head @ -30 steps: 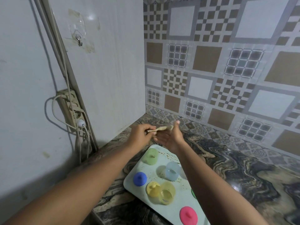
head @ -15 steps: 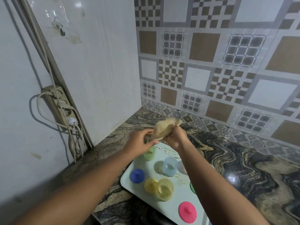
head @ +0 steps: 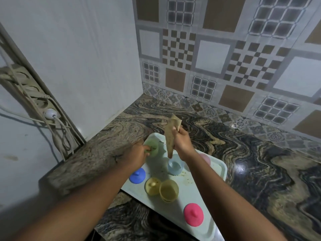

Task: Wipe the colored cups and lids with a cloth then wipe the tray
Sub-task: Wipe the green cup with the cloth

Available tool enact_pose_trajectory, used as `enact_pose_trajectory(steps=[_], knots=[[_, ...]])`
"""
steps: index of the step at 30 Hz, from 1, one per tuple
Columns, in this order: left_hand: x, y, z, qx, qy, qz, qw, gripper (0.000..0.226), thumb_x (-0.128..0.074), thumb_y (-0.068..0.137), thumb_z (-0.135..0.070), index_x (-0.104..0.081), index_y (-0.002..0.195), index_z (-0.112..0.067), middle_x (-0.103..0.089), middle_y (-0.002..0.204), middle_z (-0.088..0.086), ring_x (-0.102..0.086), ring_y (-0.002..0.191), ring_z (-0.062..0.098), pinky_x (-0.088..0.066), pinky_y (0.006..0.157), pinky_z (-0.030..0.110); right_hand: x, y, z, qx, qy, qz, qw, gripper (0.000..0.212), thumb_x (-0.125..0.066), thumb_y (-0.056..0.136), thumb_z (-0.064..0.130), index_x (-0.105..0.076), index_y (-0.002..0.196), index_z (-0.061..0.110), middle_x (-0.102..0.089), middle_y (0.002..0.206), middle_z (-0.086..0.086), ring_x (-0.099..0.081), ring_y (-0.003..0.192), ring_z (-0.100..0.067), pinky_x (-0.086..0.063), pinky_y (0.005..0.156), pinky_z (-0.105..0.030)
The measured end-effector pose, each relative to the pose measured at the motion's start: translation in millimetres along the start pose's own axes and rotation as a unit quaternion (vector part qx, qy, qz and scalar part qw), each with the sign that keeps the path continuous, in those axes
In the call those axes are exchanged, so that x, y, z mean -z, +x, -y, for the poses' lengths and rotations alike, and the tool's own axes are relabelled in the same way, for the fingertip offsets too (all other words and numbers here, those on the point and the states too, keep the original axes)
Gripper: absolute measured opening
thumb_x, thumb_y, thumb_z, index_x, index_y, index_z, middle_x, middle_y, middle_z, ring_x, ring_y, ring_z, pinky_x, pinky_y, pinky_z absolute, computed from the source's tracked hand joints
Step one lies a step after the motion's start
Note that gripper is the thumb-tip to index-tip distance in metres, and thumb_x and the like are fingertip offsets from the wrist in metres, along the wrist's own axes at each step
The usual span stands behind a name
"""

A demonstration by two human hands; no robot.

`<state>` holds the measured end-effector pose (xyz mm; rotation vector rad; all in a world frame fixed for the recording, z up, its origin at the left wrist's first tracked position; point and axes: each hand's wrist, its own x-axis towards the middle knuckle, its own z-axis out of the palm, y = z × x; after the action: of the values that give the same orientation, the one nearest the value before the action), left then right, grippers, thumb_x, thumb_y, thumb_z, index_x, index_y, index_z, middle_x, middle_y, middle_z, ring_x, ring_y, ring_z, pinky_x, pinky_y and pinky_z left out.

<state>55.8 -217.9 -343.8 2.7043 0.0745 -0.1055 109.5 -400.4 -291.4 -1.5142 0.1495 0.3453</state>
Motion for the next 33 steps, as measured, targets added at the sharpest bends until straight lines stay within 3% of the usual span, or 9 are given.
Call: enact_pose_trajectory(steps=[6,11,14,17,20,23,26,30,33], knots=[[2.6,5.8,-6.5,-0.009,-0.078,-0.056,0.995,0.011,-0.066,0.093,-0.011,-0.075,0.098,-0.008,-0.07,0.104,0.012,-0.065,0.093,0.03,-0.05,0.078,0.032,4.4,-0.2,6.7,0.037,-0.029,0.008,0.999,0.022,-0.045,0.108,0.029,-0.065,0.1,0.028,-0.068,0.115,-0.021,-0.064,0.11,-0.042,-0.051,0.096,-0.058],[43.1,8.3,-29.4,-0.032,-0.147,-0.087,0.985,0.008,-0.069,0.092,-0.018,-0.074,0.096,-0.013,-0.074,0.097,0.005,-0.068,0.089,0.022,-0.054,0.085,0.038,3.7,-14.2,24.8,0.124,-0.103,0.049,0.986,0.031,-0.04,0.109,0.018,-0.059,0.108,-0.006,-0.056,0.086,-0.026,-0.051,0.076,-0.024,-0.043,0.064,-0.034],[73.3,7.4,-44.0,-0.02,-0.209,-0.095,0.973,0.005,-0.071,0.09,-0.028,-0.071,0.095,-0.029,-0.073,0.096,-0.006,-0.069,0.089,0.013,-0.057,0.084,0.037,-1.5,-23.5,38.5,0.168,-0.123,0.096,0.973,0.029,-0.038,0.109,0.013,-0.064,0.112,0.0,-0.06,0.084,-0.012,-0.054,0.07,-0.017,-0.045,0.06,-0.028],[100.5,-4.4,-62.2,-0.011,-0.277,-0.134,0.951,0.024,-0.076,0.087,-0.028,-0.07,0.11,-0.022,-0.067,0.098,-0.016,-0.065,0.096,0.003,-0.052,0.079,0.013,-5.0,-35.4,55.5,0.172,-0.083,0.104,0.976,0.032,-0.039,0.109,0.014,-0.069,0.117,0.011,-0.07,0.106,-0.019,-0.065,0.09,-0.021,-0.054,0.078,-0.037],[122.2,-18.1,-66.2,-0.056,-0.304,-0.099,0.946,0.075,-0.087,0.071,-0.034,-0.055,0.139,-0.028,-0.063,0.109,-0.021,-0.058,0.094,-0.019,-0.046,0.082,0.003,-3.6,-46.5,74.6,0.147,-0.022,0.096,0.984,0.03,-0.042,0.109,0.022,-0.072,0.105,0.021,-0.072,0.102,-0.013,-0.069,0.099,-0.039,-0.057,0.084,-0.055],[129.5,-27.2,-55.3,-0.114,-0.257,-0.068,0.957,0.114,-0.094,0.054,-0.037,-0.034,0.151,-0.039,-0.057,0.133,-0.016,-0.06,0.11,-0.002,-0.048,0.097,0.02,2.6,-52.9,88.1,0.11,0.018,0.108,0.988,0.033,-0.043,0.109,0.032,-0.067,0.119,0.013,-0.073,0.097,-0.006,-0.072,0.094,-0.033,-0.061,0.077,-0.053],[130.5,-35.4,-55.7,-0.132,-0.283,-0.112,0.943,0.105,-0.095,0.06,-0.021,-0.041,0.147,-0.04,-0.058,0.131,-0.011,-0.062,0.104,0.003,-0.052,0.095,0.027,6.2,-58.8,92.8,0.094,0.052,0.147,0.983,0.036,-0.042,0.109,0.036,-0.067,0.124,0.014,-0.077,0.109,-0.01,-0.074,0.101,-0.032,-0.061,0.081,-0.054],[130.5,-40.2,-59.5,-0.141,-0.315,-0.129,0.93,0.084,-0.094,0.058,-0.032,-0.053,0.131,-0.039,-0.06,0.127,-0.012,-0.062,0.115,0.012,-0.056,0.094,0.045,-1.4,-67.4,90.0,0.127,0.011,0.154,0.98,0.038,-0.041,0.109,0.037,-0.066,0.124,0.012,-0.072,0.117,-0.02,-0.072,0.106,-0.038,-0.056,0.086,-0.066],[128.4,-45.3,-67.5,-0.09,-0.391,-0.111,0.909,0.078,-0.091,0.058,-0.024,-0.056,0.128,-0.034,-0.063,0.124,-0.004,-0.071,0.102,0.021,-0.062,0.068,0.05,-11.8,-72.4,84.3,0.211,-0.071,0.131,0.966,0.044,-0.041,0.106,0.043,-0.066,0.112,0.008,-0.067,0.097,-0.02,-0.067,0.088,-0.032,-0.056,0.081,-0.061]])
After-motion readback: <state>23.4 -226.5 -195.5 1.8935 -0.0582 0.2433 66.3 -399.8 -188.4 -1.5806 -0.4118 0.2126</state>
